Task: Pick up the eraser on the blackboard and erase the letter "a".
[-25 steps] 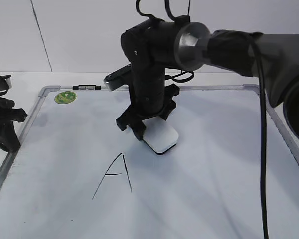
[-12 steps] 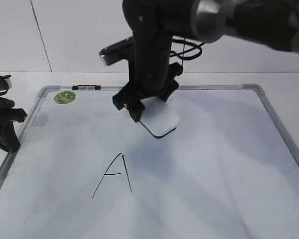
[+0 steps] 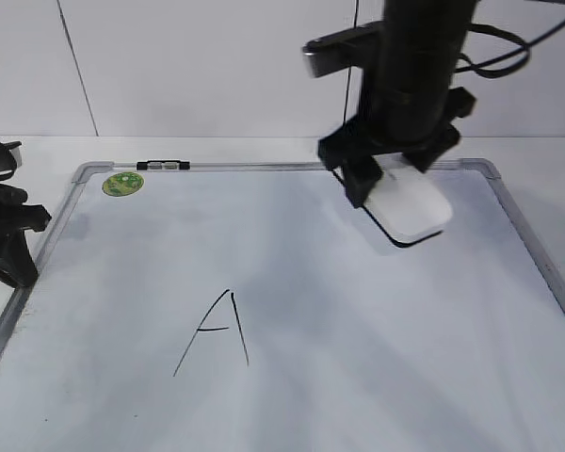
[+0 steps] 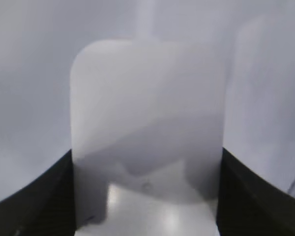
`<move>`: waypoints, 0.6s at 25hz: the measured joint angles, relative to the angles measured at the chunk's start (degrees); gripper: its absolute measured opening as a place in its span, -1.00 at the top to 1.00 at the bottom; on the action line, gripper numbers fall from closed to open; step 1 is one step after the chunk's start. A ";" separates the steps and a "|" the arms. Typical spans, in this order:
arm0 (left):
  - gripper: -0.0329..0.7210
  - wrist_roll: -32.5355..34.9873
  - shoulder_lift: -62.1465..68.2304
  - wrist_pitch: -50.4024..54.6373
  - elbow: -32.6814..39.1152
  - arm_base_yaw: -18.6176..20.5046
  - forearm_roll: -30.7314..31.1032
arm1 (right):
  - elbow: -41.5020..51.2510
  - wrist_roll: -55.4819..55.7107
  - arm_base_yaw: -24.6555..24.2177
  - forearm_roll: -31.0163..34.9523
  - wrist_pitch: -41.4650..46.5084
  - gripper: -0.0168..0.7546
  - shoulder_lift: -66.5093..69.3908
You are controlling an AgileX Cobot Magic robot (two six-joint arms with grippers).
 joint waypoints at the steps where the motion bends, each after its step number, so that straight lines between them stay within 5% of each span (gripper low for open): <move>1: 0.77 0.00 0.00 0.00 0.00 0.00 0.00 | 2.94 0.53 -1.25 0.00 0.00 -0.49 -1.95; 8: 0.76 0.00 0.00 0.00 0.00 0.00 0.00 | 23.17 2.26 -11.30 0.12 -5.71 -0.49 -12.66; 15: 0.76 0.00 0.00 0.00 0.00 0.00 0.00 | 30.55 2.40 -19.03 1.62 -11.72 -0.49 -13.71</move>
